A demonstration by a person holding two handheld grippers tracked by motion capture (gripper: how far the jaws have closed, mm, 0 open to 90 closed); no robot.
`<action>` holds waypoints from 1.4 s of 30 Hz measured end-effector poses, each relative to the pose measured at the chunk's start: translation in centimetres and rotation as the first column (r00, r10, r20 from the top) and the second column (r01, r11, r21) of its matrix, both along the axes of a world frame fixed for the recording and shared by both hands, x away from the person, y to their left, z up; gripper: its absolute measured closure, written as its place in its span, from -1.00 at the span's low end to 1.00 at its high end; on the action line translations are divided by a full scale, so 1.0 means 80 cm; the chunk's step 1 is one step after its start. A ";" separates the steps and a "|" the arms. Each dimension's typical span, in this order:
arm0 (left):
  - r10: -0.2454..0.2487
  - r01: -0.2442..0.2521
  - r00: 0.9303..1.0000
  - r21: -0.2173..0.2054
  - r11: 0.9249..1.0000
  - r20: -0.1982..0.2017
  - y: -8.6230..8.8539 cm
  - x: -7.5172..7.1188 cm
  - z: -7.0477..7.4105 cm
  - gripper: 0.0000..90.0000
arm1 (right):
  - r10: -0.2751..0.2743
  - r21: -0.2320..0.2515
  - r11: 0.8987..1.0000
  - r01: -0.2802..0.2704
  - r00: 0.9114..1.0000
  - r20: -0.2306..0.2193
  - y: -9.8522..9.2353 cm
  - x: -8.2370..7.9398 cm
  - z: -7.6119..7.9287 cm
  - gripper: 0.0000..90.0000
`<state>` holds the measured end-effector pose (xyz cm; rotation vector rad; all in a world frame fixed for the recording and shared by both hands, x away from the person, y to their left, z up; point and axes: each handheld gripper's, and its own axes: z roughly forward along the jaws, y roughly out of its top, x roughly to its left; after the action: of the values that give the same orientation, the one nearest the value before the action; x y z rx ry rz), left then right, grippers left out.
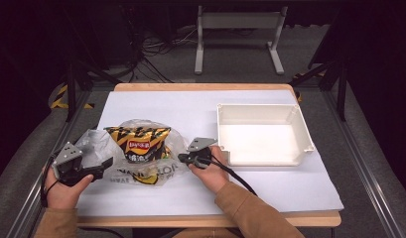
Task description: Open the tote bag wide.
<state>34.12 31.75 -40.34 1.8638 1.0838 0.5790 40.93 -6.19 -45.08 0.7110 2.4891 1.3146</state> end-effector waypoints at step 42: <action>-0.053 0.054 0.997 -0.011 0.998 0.060 0.018 0.014 0.009 0.98 | -0.002 0.008 1.000 0.002 1.000 0.005 -0.001 0.000 0.000 0.91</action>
<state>35.25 33.18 -39.60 1.8476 0.9938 0.5915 40.91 -6.28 -45.06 0.7108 2.4798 1.3246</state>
